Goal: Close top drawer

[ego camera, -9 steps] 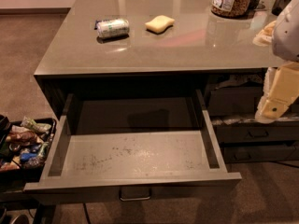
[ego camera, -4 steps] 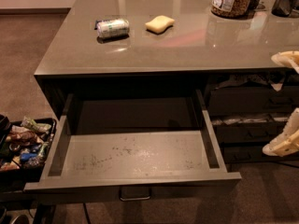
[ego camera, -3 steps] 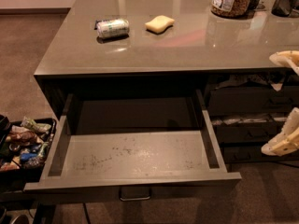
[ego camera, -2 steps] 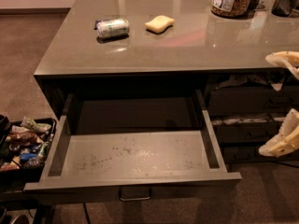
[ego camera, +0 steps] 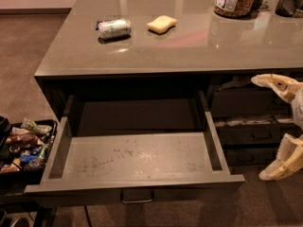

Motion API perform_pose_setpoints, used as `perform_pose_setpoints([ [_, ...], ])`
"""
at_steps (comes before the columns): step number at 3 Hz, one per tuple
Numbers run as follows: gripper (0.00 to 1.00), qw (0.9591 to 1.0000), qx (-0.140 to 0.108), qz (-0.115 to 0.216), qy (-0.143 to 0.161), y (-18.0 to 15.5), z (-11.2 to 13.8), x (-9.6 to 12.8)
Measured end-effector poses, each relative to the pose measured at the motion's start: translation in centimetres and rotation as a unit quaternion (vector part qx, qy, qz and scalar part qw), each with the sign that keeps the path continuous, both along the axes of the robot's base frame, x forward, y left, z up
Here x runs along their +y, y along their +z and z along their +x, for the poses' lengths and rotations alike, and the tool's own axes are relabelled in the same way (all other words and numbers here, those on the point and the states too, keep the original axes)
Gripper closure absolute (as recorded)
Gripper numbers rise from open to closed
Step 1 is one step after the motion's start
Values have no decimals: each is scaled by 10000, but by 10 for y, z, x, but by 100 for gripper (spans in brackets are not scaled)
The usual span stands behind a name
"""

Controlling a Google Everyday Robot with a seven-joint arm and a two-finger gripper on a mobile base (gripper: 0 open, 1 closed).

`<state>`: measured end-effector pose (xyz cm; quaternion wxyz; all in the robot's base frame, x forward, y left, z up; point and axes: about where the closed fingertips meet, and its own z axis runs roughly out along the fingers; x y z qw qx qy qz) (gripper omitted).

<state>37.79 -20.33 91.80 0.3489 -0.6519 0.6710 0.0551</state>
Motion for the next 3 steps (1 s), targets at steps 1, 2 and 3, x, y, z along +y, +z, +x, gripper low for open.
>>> perform_pose_setpoints([
  [1,0,10000,-2,0,1,0,0,0],
  [2,0,9999,-54,141,-5,-9,4,5],
  [3,0,9988,-311,362,-104,-24,1,19],
])
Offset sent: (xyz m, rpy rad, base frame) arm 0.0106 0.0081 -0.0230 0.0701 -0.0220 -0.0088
